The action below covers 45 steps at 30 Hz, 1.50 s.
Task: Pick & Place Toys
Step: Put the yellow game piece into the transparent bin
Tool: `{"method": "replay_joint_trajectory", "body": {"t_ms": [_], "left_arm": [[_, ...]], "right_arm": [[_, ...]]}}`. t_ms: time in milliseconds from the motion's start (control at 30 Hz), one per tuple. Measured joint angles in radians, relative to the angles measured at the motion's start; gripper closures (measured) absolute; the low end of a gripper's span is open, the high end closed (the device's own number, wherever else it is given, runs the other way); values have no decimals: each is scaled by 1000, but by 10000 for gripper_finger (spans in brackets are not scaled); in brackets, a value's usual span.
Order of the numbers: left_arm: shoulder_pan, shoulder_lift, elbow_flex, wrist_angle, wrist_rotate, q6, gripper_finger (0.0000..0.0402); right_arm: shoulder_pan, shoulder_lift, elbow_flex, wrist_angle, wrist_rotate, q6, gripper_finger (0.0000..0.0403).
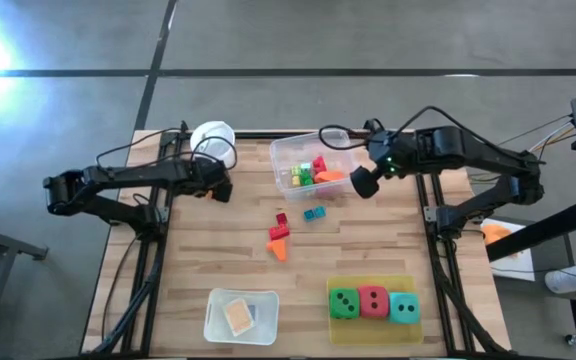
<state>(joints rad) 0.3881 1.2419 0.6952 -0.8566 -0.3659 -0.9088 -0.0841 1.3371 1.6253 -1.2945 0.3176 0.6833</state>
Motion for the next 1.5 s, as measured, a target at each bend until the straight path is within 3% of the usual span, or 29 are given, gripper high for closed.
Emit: {"method": "replay_joint_trajectory", "body": {"t_ms": [333, 733, 1100, 1500], "left_arm": [[54, 0, -104, 152, 46, -4, 110], [100, 2, -145, 232, 56, 86, 110], [105, 142, -136, 275, 98, 93, 113], [105, 149, -137, 315, 89, 162, 188]], "right_arm": [[0, 0, -12, 29, -4, -6, 34], [3, 0, -12, 40, -8, -5, 34], [10, 0, -12, 52, -15, -2, 34], [10, 0, -12, 52, -38, -6, 34]]}}
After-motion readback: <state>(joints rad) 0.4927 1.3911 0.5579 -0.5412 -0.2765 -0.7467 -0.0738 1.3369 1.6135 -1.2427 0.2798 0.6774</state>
